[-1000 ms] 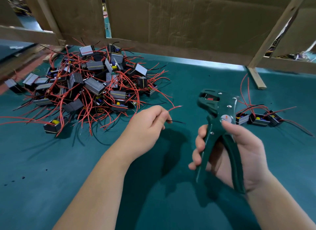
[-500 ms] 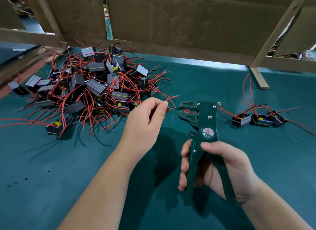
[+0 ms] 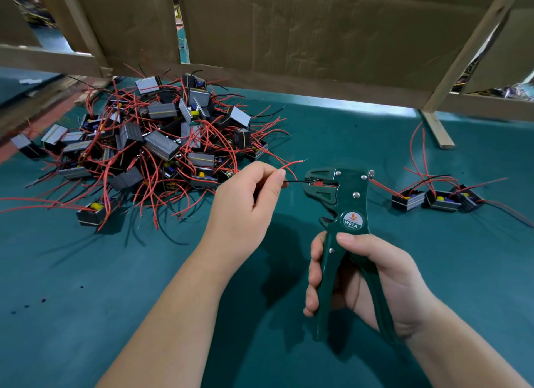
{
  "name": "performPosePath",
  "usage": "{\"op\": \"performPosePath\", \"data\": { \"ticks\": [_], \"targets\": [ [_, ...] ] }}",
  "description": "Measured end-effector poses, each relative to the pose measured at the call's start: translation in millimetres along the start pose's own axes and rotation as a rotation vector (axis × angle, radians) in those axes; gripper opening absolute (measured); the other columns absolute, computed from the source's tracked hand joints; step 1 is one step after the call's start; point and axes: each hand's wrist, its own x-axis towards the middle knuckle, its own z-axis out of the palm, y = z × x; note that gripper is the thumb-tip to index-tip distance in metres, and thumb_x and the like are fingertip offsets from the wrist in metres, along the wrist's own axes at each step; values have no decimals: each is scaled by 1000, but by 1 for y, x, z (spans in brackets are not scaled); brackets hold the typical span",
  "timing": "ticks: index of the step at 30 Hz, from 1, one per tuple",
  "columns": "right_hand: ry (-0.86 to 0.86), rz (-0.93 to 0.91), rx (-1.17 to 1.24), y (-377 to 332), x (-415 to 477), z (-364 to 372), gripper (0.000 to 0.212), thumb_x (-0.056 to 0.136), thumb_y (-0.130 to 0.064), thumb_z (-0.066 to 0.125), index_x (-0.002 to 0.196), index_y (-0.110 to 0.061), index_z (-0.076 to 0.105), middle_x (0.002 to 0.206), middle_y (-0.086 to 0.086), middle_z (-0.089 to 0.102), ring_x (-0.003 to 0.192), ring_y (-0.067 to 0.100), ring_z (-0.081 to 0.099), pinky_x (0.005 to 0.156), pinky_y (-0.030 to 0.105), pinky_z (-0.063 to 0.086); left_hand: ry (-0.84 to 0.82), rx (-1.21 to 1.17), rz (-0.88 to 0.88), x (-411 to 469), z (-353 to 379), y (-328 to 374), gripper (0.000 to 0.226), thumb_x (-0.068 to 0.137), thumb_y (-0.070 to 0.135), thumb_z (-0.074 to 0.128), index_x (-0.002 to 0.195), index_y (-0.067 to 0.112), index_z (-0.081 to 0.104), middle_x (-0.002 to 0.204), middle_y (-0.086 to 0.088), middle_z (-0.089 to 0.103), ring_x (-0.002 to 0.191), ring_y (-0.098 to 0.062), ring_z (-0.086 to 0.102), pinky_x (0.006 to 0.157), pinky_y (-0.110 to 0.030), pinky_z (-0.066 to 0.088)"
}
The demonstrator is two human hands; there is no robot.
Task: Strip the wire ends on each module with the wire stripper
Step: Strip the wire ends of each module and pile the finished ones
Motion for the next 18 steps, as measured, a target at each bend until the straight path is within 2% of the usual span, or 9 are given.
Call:
{"op": "performPosePath", "data": {
  "ticks": [4,8,15,18],
  "targets": [
    [-8,-14,4,-1,-1,-2,49,53,-39,84,82,-4,64,70,22,58,58,37,60,62,50,52,-2,15,10,-1,-1,0,20,95,32,49,78,26,59,68,0,56,57,-11,45,55,-21,37],
    [-10,-6,-12,0,-2,-1,49,54,-38,84,81,-4,63,70,22,58,58,37,60,63,49,52,-8,31,23,-2,-1,0,19,95,30,50,79,23,59,59,10,51,56,-4,43,56,-13,32],
    [29,-7,-38,1,-4,0,48,58,-45,84,75,-6,62,65,20,56,52,34,59,61,49,51,-11,47,37,-1,0,1,20,95,31,50,80,23,60,67,5,56,57,-5,45,56,-14,34],
    [94,-13,-33,3,-4,5,51,59,-51,82,67,-8,57,57,17,50,42,29,52,52,41,49,2,58,49,-2,-2,0,21,96,31,48,79,24,59,69,5,58,58,-6,48,56,-17,37]
  ]
}}
